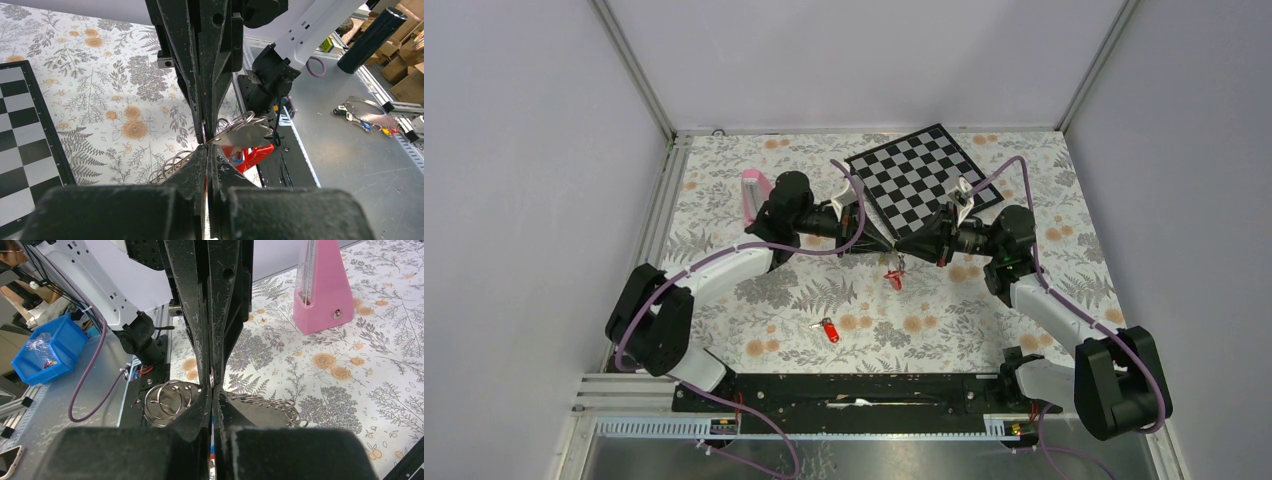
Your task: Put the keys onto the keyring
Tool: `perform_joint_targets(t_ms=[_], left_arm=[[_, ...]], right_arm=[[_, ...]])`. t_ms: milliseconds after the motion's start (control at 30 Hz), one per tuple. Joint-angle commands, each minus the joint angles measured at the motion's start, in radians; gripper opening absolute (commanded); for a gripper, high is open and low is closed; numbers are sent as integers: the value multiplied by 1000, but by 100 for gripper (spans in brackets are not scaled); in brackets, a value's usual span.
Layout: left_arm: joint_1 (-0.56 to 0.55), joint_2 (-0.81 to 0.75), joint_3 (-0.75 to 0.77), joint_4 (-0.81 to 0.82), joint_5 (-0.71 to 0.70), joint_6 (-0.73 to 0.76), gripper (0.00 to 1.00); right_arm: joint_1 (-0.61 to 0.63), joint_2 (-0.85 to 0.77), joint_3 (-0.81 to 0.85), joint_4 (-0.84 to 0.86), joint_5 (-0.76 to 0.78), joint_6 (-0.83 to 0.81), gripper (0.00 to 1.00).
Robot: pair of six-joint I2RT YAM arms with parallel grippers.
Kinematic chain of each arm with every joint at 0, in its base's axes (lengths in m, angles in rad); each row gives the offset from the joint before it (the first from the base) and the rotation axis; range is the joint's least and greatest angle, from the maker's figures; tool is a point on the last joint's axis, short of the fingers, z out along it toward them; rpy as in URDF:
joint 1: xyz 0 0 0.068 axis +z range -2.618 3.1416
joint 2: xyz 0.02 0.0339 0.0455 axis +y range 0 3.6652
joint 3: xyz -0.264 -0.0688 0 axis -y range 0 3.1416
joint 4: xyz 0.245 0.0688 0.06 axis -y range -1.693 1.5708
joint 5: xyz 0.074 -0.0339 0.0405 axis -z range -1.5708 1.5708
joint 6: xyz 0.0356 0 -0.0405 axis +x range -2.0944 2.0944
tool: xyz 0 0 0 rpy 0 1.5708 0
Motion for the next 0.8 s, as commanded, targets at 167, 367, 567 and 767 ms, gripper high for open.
perform_joint_targets(t_ms=[167,367,567,767], left_arm=[[2,-17,96,-173,-19,167,0],[-11,-38,185,-575,-99,533,0],[-76,-38,278,-899,-255,798,0],[-138,-59,308,-989,-359,843,0]], right_arm=[[2,-55,6,-226,-48,-323,10],[3,-83,63,-579,-51,-662,27],[3,-99,78,-622,-42,-688,35],[3,-92,75,-556,-39,-613,36]])
